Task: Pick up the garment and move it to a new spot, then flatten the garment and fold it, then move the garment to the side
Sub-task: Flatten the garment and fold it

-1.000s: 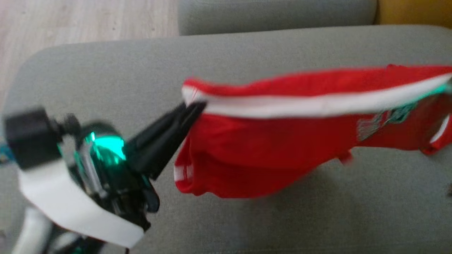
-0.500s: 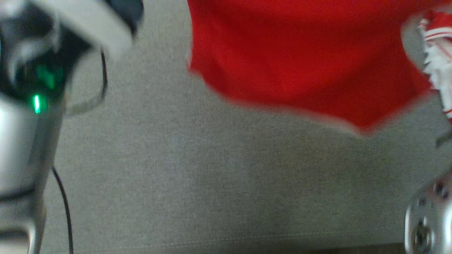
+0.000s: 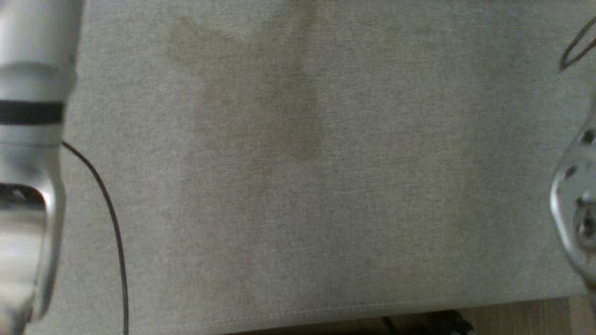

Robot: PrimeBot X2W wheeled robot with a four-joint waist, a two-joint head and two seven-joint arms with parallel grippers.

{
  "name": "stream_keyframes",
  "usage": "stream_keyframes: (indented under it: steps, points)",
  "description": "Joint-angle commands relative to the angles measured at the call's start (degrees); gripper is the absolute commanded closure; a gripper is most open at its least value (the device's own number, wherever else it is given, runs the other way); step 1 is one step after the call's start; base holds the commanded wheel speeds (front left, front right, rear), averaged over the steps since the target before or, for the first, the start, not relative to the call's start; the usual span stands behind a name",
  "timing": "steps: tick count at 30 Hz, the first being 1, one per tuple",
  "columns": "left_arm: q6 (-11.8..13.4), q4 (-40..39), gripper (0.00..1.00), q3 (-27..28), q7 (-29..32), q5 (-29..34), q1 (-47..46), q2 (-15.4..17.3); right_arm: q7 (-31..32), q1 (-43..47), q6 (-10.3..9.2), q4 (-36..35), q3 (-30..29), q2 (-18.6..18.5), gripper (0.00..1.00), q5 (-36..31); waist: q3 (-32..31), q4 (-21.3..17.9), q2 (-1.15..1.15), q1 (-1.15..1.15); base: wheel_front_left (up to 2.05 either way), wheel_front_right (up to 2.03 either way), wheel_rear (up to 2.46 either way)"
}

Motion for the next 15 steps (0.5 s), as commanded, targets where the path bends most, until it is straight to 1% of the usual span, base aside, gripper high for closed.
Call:
stream_keyframes:
  steps: [1, 4, 7, 11, 13, 15]
  points:
    - [-0.44, 0.91, 1.0, -0.34, -1.99, 0.6, 1.09, 2.32, -1.49, 3.19, -0.05, -0.95, 1.27, 0.54, 1.0, 0.9, -1.26, -0.52, 0.0, -0.02, 0.0, 0.0, 0.0]
    - [-0.94, 4.55, 1.0, -3.22, -4.6, -0.33, 6.57, 1.99, -2.1, 11.51, -0.05, -0.51, 4.09, -0.13, 1.0, 2.67, -3.23, -0.72, 0.0, -0.02, 0.0, 0.0, 0.0]
    - [-1.07, 4.79, 1.0, -7.02, -6.35, -1.94, 13.07, 2.43, -1.81, 21.61, -0.05, -2.49, 7.58, -2.43, 1.0, 4.5, -5.18, -0.91, 0.0, -0.02, 0.0, 0.0, 0.0]
    - [-1.1, 0.63, 1.0, -12.13, -8.4, -5.3, 22.76, 4.63, -0.94, 35.53, -0.05, -8.08, 11.4, -6.09, 1.0, 7.48, -8.39, -0.88, 0.0, -0.02, 0.0, 0.0, 0.0]
    - [-1.1, -2.08, 1.0, -13.46, -9.52, -6.98, 28.43, 5.93, -0.71, 42.6, -0.05, -11.33, 12.26, -7.69, 1.0, 8.94, -11.25, -0.94, 0.0, -0.02, 0.0, 0.0, 0.0]
    - [-1.11, -5.11, 1.0, -14.17, -10.33, -8.32, 34.85, 7.07, -0.46, 49.95, -0.05, -14.81, 12.84, -9.9, 1.0, 8.64, -14.51, -0.88, 0.0, -0.02, 0.0, 0.0, 0.0]
